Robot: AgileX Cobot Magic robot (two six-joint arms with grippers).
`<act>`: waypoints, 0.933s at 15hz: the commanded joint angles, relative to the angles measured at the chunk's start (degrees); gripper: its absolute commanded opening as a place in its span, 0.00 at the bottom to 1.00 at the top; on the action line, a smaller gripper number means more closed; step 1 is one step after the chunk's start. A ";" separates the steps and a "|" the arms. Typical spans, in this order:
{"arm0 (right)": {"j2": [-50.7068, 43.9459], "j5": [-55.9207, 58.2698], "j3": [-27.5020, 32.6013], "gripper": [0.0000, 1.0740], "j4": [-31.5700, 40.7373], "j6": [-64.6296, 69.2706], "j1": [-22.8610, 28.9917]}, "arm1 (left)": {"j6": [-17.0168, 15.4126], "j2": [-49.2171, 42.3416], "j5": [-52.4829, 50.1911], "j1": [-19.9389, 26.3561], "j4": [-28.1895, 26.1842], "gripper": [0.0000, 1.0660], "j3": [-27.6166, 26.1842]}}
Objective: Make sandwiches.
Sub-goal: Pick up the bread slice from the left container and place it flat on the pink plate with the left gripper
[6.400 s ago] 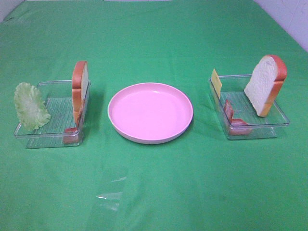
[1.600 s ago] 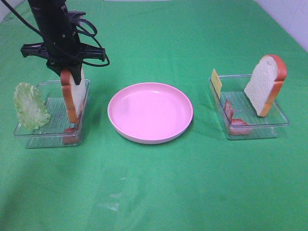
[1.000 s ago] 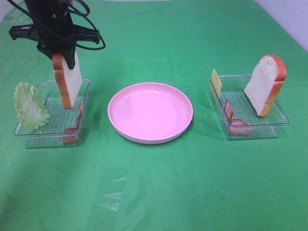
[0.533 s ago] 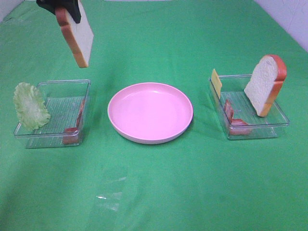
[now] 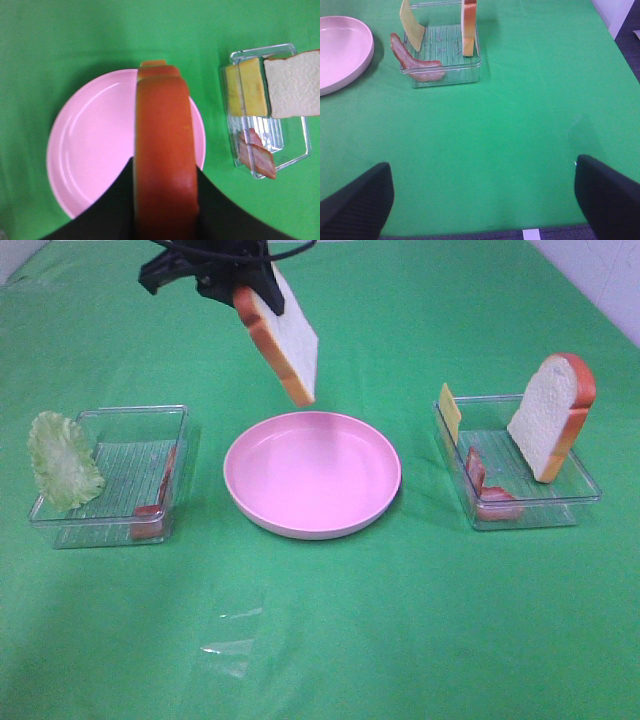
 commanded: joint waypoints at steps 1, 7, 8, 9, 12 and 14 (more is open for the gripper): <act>-1.49 -0.06 0.34 0.90 -0.17 0.40 -0.23 | 0.69 2.98 -3.09 -3.50 -1.09 0.07 -0.11; -1.49 -0.06 0.34 0.90 -0.17 0.40 -0.23 | -0.34 9.80 -2.69 -6.47 -1.60 0.07 -0.11; -1.49 -0.06 0.34 0.90 -0.17 0.40 -0.23 | -0.23 11.17 -3.61 -6.47 -1.66 0.07 -0.11; -1.49 -0.06 0.34 0.90 -0.17 0.40 -0.23 | -0.23 11.57 -3.95 -6.47 -1.78 0.07 -0.11; -1.49 -0.06 0.34 0.90 -0.17 0.40 -0.23 | -0.11 13.18 -7.05 -6.47 -3.38 0.07 -0.11; -1.49 -0.06 0.34 0.90 -0.17 0.40 -0.23 | 0.00 13.98 -8.02 -6.47 -4.01 0.07 -0.11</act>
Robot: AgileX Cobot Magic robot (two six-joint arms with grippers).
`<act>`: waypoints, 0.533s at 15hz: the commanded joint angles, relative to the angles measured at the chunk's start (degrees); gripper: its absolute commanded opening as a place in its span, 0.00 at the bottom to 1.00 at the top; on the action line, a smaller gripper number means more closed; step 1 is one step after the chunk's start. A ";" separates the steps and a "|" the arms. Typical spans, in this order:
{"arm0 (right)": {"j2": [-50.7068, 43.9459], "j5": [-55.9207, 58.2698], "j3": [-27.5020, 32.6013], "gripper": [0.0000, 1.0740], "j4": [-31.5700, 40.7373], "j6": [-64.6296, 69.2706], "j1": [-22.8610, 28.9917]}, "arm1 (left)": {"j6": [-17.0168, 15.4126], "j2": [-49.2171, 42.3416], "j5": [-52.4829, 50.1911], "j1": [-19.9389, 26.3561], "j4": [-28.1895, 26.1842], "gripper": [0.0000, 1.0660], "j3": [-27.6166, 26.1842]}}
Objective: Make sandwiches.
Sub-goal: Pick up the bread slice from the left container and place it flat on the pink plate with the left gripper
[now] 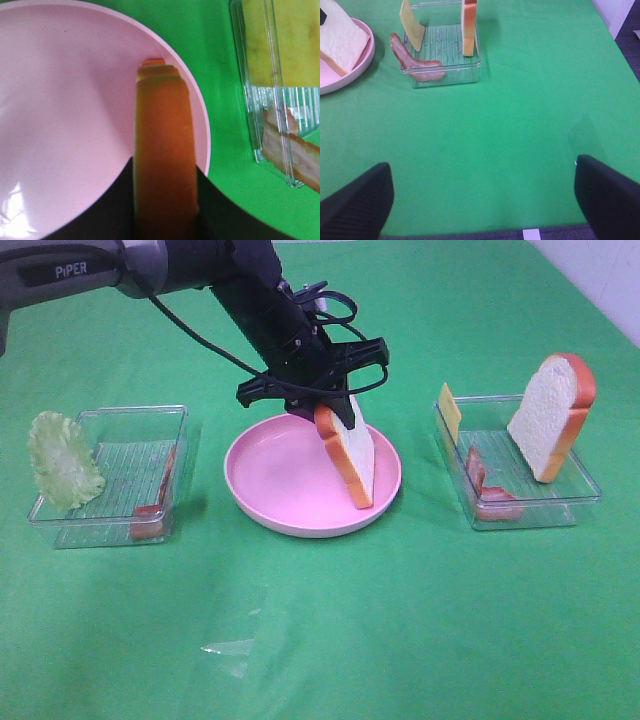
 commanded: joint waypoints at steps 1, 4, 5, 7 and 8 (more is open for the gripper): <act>-1.49 -0.06 0.34 0.90 -0.23 0.40 -0.23 | -0.11 0.52 -1.55 -0.29 -1.26 0.07 -0.11; -1.49 -0.06 0.34 0.90 -0.23 0.40 -0.23 | -0.17 0.52 -1.60 -0.06 -1.32 0.11 -0.11; -1.49 -0.06 0.34 0.90 -0.23 0.40 -0.23 | -0.29 0.52 -1.15 -0.06 -1.32 0.20 -0.11; -1.49 -0.06 0.34 0.90 -0.23 0.40 -0.23 | -0.29 0.00 0.06 -0.06 -1.09 0.80 -0.23; -1.49 -0.06 0.34 0.90 -0.23 0.40 -0.23 | -0.06 -0.40 0.46 -0.06 -0.80 0.94 -0.23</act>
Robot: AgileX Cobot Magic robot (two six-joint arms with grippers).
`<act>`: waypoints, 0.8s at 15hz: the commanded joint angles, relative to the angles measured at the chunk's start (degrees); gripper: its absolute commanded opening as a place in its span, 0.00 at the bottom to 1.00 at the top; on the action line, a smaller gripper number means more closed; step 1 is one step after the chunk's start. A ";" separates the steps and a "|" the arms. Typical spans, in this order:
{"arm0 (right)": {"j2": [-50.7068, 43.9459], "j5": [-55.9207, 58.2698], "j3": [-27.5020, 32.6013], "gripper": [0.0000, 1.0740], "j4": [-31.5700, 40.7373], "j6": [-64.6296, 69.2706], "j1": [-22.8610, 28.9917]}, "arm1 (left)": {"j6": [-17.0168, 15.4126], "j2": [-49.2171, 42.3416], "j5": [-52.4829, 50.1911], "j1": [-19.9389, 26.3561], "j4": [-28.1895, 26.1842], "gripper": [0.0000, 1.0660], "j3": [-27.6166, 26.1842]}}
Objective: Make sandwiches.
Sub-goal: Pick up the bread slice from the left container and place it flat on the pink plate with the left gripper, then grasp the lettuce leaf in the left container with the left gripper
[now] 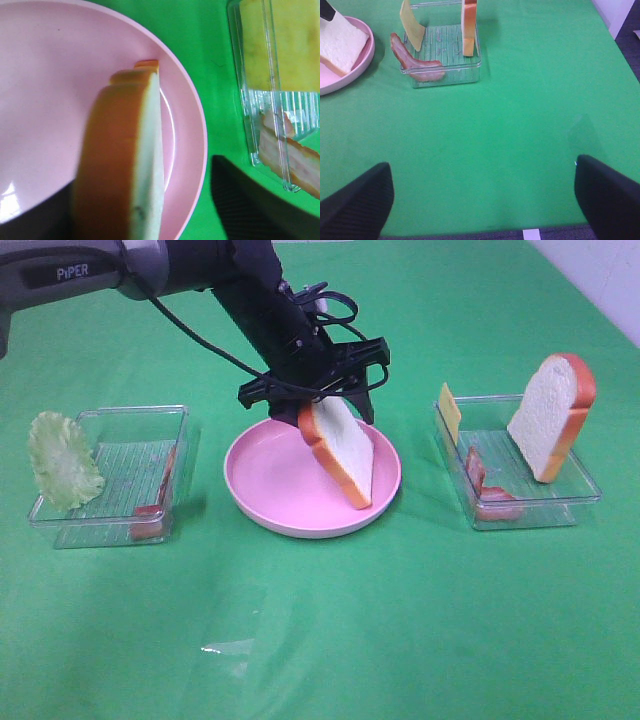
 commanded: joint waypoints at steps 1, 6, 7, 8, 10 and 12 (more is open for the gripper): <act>-1.49 -0.06 0.34 0.90 -0.23 0.40 -0.23 | 0.06 -1.03 1.09 -0.06 0.06 0.96 -0.23; -1.49 -0.06 0.34 0.90 -0.23 0.40 -0.23 | 0.11 -3.61 5.21 -0.06 5.33 0.96 -0.23; -1.49 -0.06 0.34 0.90 -0.23 0.40 -0.23 | 0.11 -4.13 7.22 -0.06 7.91 0.96 -0.23; -1.49 -0.06 0.34 0.90 -0.23 0.40 -0.23 | 0.11 -4.70 9.97 -0.06 11.29 0.96 -0.23; -1.49 -0.06 0.34 0.90 -0.23 0.40 -0.23 | 0.11 -5.90 15.13 -0.06 17.30 0.96 -0.23; -1.49 -0.06 0.34 0.90 -0.23 0.40 -0.23 | 0.17 -8.02 18.51 -0.06 23.32 0.96 -0.23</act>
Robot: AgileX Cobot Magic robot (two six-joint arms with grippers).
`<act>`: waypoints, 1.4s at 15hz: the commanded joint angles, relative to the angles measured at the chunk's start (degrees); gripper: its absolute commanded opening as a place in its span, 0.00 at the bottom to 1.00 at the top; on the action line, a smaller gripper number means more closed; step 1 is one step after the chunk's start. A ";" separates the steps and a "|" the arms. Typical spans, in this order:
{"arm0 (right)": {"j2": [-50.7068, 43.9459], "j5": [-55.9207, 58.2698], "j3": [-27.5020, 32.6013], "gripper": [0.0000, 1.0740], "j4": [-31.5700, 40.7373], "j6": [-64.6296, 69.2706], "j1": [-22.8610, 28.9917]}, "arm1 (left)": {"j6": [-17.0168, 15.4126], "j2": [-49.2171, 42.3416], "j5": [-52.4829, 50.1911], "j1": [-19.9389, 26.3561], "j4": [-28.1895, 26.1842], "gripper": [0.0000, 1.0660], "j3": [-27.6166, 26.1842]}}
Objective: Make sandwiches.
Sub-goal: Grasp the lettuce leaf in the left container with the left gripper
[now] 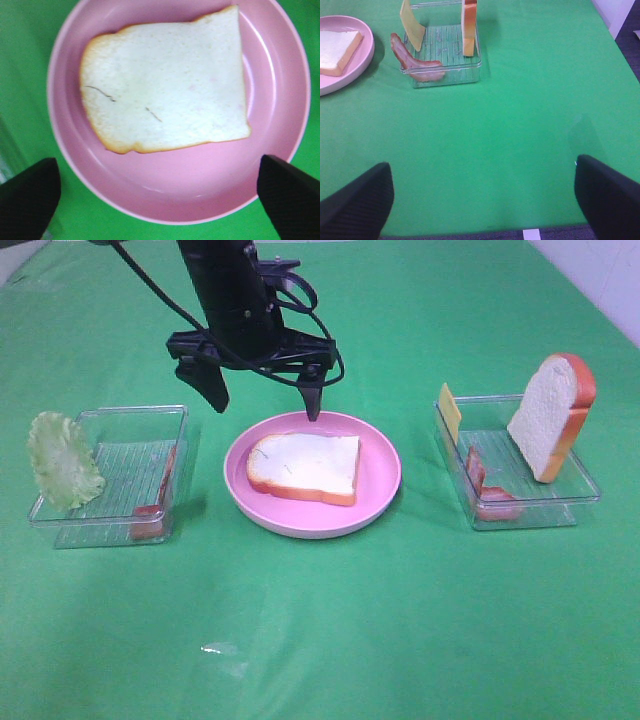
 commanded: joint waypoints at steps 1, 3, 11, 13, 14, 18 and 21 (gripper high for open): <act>-1.49 -0.06 0.34 0.90 -0.29 0.40 -0.23 | 0.11 -2.64 6.07 -0.06 5.16 0.96 -0.23; -1.49 -0.06 0.34 0.90 -0.23 0.40 -0.23 | 0.23 -4.76 6.36 -0.06 8.42 0.96 -0.17; -1.49 -0.06 0.34 0.90 -0.29 0.40 -0.23 | 3.15 -15.58 6.36 10.94 8.14 0.96 7.68; -1.49 -0.06 0.34 0.90 -0.29 0.40 -0.23 | 4.41 -21.49 6.30 18.22 8.14 0.96 16.04; -1.49 -0.06 0.34 0.90 -0.29 0.40 -0.23 | 4.41 -22.98 6.30 20.51 8.14 0.96 18.56; -1.49 -0.06 0.34 0.90 -0.23 0.40 -0.23 | 5.84 -25.32 6.19 27.44 7.68 0.96 25.95; -1.49 -0.06 0.34 0.90 -0.23 0.40 -0.23 | 5.90 -25.32 4.64 29.79 6.82 0.96 27.50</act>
